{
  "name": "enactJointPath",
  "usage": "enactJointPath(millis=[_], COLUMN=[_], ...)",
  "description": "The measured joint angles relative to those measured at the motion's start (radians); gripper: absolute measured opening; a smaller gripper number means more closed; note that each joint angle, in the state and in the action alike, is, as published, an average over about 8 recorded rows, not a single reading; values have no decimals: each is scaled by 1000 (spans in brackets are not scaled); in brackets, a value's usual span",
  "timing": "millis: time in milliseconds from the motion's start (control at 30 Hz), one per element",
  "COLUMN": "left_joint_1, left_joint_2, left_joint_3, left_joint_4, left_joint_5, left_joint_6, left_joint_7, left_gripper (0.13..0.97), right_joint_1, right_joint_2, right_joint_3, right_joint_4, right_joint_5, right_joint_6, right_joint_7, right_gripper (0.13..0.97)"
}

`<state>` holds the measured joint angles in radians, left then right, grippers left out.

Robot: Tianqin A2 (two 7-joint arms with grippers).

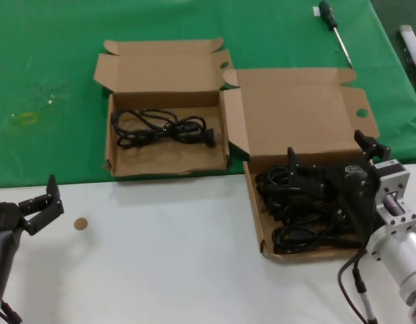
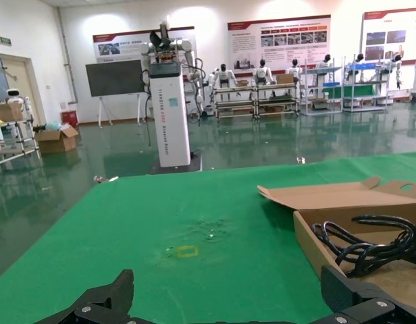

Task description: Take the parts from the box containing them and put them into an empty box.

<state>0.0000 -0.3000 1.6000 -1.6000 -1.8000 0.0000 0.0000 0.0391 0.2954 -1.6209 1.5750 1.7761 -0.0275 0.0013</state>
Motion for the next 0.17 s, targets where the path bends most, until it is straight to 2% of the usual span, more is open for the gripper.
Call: enactJointPath(millis=[167], left_joint_1=[0], left_joint_2=[0], left_joint_3=[0], left_joint_4=[0], left_joint_5=[0], left_joint_6=[0], left_joint_7=[0], left_gripper=[966], right_joint_1=[0], right_joint_2=[0], right_joint_3=[0], right_joint_4=[0], right_joint_5=[0], right_joint_6=[0], right_joint_7=[0], right_gripper=[966])
